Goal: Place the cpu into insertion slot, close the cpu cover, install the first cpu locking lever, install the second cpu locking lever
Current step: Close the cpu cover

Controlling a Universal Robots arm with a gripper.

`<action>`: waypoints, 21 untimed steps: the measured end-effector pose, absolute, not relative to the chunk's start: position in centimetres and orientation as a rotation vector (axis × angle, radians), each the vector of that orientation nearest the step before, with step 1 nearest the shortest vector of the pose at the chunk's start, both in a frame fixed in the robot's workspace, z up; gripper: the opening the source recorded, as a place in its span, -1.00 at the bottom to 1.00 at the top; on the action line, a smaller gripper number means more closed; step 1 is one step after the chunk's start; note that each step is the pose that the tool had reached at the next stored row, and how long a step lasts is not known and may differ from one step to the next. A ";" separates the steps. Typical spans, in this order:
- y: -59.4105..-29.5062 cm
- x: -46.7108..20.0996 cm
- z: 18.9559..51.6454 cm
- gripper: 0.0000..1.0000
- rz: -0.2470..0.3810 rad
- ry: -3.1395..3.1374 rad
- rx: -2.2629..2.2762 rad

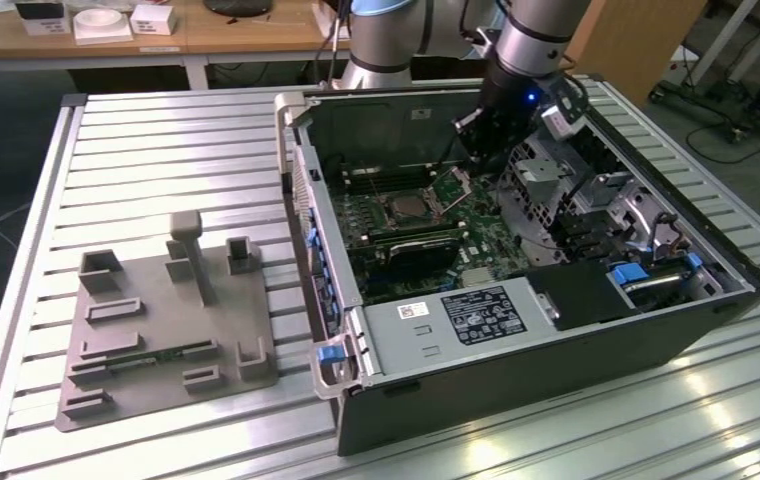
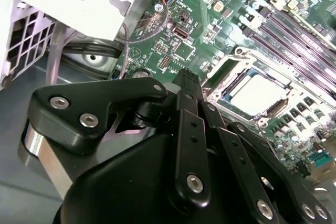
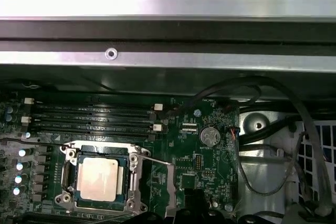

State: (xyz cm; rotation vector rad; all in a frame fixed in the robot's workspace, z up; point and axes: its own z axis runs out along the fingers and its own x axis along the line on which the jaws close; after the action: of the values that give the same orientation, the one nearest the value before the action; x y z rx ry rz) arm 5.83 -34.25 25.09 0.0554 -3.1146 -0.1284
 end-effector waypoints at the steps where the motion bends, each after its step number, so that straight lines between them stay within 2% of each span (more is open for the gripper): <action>1: -34.2 5.8 24.9 -0.79 -0.128 -3.115 0.056; 21: -34.2 4.1 24.3 -0.79 -0.128 -3.113 0.064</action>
State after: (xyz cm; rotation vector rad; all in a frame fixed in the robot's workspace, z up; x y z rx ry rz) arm 4.13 -34.19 24.27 0.0642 -3.1132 -0.1280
